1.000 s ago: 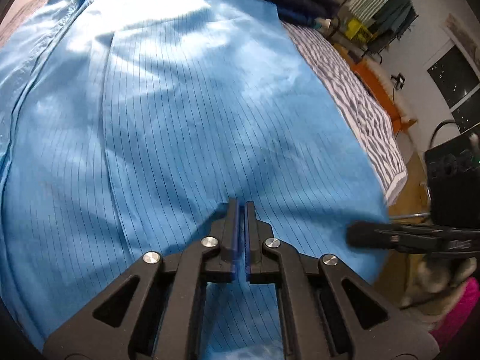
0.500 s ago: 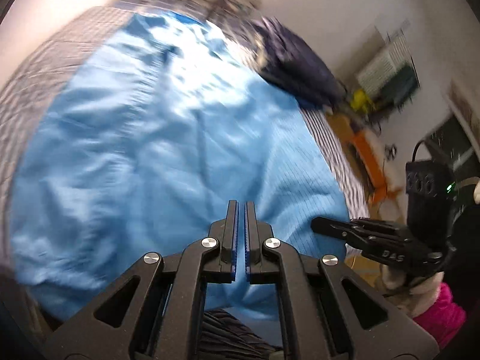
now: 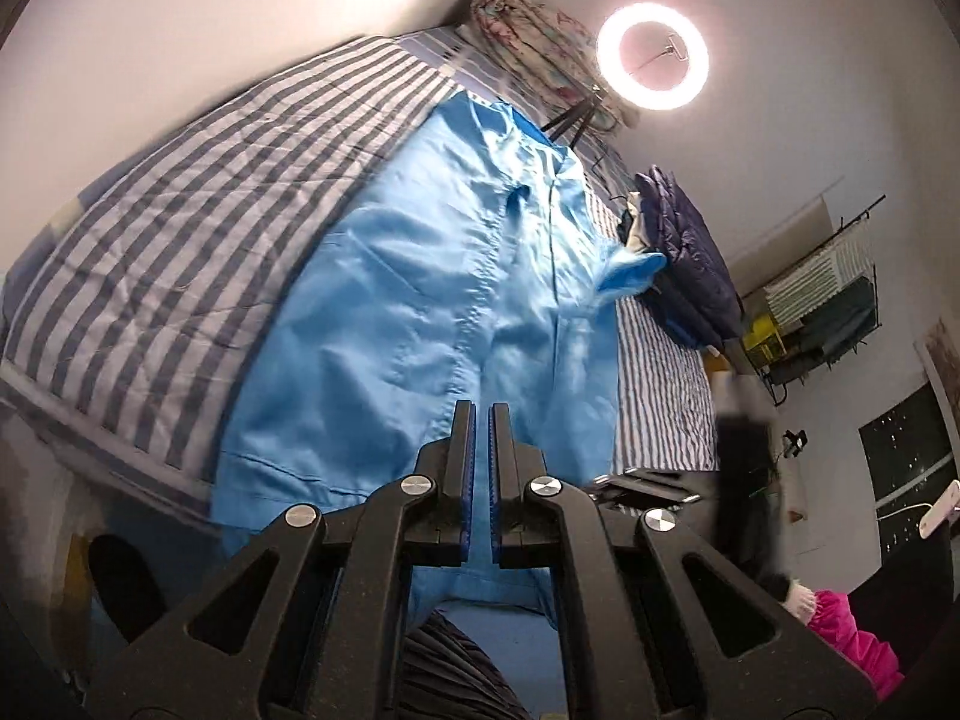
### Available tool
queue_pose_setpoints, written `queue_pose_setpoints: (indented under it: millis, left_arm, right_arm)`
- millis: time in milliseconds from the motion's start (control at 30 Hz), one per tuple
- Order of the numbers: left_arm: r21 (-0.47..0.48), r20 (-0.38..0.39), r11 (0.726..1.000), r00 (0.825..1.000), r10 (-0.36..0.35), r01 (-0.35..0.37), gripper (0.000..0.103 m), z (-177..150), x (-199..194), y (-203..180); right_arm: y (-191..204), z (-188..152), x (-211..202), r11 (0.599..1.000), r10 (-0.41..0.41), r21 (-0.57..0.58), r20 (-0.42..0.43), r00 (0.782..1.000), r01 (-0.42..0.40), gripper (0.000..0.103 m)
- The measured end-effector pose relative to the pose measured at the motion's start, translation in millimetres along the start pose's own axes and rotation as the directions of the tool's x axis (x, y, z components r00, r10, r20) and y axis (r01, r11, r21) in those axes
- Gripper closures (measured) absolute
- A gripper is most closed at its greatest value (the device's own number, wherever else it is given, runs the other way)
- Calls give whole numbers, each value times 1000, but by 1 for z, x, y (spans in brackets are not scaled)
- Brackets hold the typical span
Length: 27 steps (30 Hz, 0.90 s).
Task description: Fold large clothes
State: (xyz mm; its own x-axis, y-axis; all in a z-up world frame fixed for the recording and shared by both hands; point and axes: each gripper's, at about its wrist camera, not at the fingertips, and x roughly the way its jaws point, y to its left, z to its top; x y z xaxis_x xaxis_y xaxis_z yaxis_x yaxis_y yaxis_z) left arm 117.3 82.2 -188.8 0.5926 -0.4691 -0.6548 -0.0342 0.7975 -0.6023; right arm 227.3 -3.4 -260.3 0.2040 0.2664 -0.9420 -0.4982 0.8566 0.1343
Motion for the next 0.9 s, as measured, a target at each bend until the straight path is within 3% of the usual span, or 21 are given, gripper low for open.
queue_pose_setpoints:
  millis: [133, 200, 333, 400, 500, 533, 567, 633, 767, 900]
  left_arm:
    - [-8, -12, 1000, 1000, 12, -12, 103, -1, 3, 7]
    - [-16, -23, 1000, 1000, 9, -10, 103, -2, 7, 8]
    - [-1, -43, 1000, 999, 2, -2, 103, -5, 13, 4]
    - [15, -52, 1000, 999, 2, -1, 103, -7, 14, 0]
    - [25, -67, 1000, 998, 3, -1, 102, -9, 15, -1]
    - [22, -76, 1000, 997, -1, 3, 95, -11, 15, 0]
    - [20, -81, 1000, 997, -4, 5, 89, -12, 15, 0]
    - [19, -90, 1000, 996, -8, 9, 68, -16, 15, 1]
    - [32, -127, 999, 992, -13, 17, 68, -23, 24, -4]
    - [57, -155, 998, 988, -12, 21, 68, -27, 35, -13]
  right_arm:
    - [25, -7, 23, 992, -31, -126, -63, 998, 23, 102]
    - [24, -8, 23, 993, -30, -120, -61, 998, 22, 102]
    - [-1, -12, 8, 997, 79, -5, -12, 997, -80, 90]
    - [-10, -19, -10, 989, 147, 28, 41, 988, -148, 73]
    - [-31, -43, -51, 962, 239, 97, 153, 959, -256, 72]
    - [-39, -55, -64, 953, 250, 124, 191, 949, -276, 72]
    - [-48, -67, -75, 945, 250, 157, 220, 943, -288, 72]
    - [-63, -90, -88, 927, 229, 237, 256, 939, -291, 72]
    - [-89, -130, -88, 880, 159, 392, 285, 945, -267, 70]
    - [-93, -140, -73, 836, 184, 450, 312, 932, -316, 70]
